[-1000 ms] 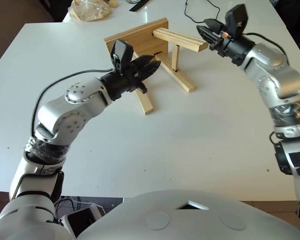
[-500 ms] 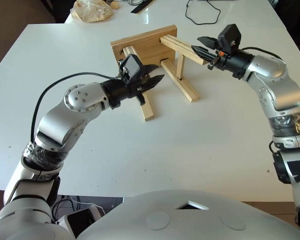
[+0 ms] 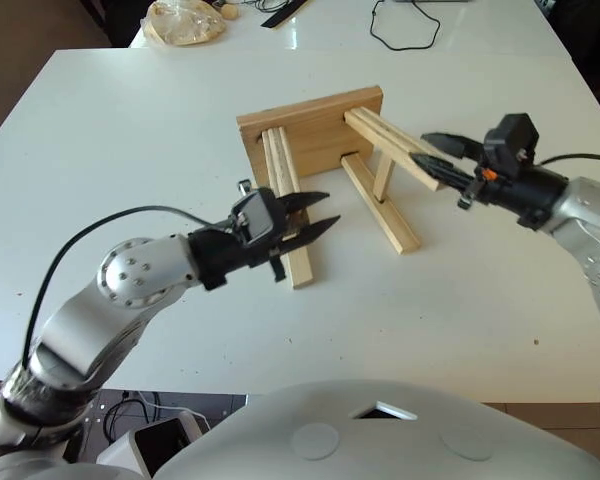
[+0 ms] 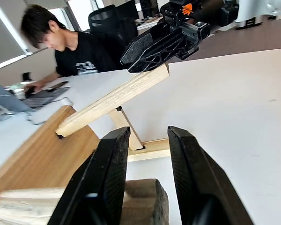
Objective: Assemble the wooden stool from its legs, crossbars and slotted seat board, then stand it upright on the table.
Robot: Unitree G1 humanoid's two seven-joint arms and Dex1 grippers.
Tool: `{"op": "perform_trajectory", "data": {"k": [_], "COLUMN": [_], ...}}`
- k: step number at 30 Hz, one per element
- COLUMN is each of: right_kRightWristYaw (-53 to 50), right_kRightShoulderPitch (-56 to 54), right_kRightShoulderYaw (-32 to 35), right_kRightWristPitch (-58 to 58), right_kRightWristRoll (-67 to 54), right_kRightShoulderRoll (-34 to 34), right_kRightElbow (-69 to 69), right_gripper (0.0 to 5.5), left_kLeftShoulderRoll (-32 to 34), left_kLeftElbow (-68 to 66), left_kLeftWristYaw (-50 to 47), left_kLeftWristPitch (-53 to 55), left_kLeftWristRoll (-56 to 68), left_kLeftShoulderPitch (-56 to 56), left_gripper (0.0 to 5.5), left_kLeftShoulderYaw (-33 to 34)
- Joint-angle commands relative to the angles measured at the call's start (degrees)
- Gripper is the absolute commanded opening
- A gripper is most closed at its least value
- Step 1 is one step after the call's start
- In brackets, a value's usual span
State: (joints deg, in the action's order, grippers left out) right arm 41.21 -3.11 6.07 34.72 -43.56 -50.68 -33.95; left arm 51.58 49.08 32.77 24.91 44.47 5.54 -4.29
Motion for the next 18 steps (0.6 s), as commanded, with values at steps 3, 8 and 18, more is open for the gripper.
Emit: {"op": "perform_trajectory", "data": {"k": [3,8,18], "right_kRightWristYaw": [11.35,9.58,14.33], "right_kRightShoulderPitch": [2.23,-8.39,-13.32], "right_kRightShoulderYaw": [5.57,3.58,5.12], "right_kRightWristPitch": [13.45,14.92,10.86], "right_kRightWristRoll": [-15.11,-15.52,-8.99], "right_kRightShoulderRoll": [-10.44,-7.64,-8.50], "right_kRightElbow": [-0.48,6.98,19.68], "right_gripper": [1.40,1.40,1.69], "left_kLeftShoulderRoll": [7.95,7.19,9.22], "left_kLeftElbow": [-4.65,-6.33,-11.74], "left_kLeftWristYaw": [10.47,9.51,2.57], "left_kLeftWristPitch": [9.54,10.54,16.67], "left_kLeftWristRoll": [15.30,19.01,34.75], "left_kLeftShoulderPitch": [6.98,2.55,-10.84], "left_gripper": [1.47,1.47,1.91], "left_kLeftShoulderYaw": [9.23,11.55,19.64]}}
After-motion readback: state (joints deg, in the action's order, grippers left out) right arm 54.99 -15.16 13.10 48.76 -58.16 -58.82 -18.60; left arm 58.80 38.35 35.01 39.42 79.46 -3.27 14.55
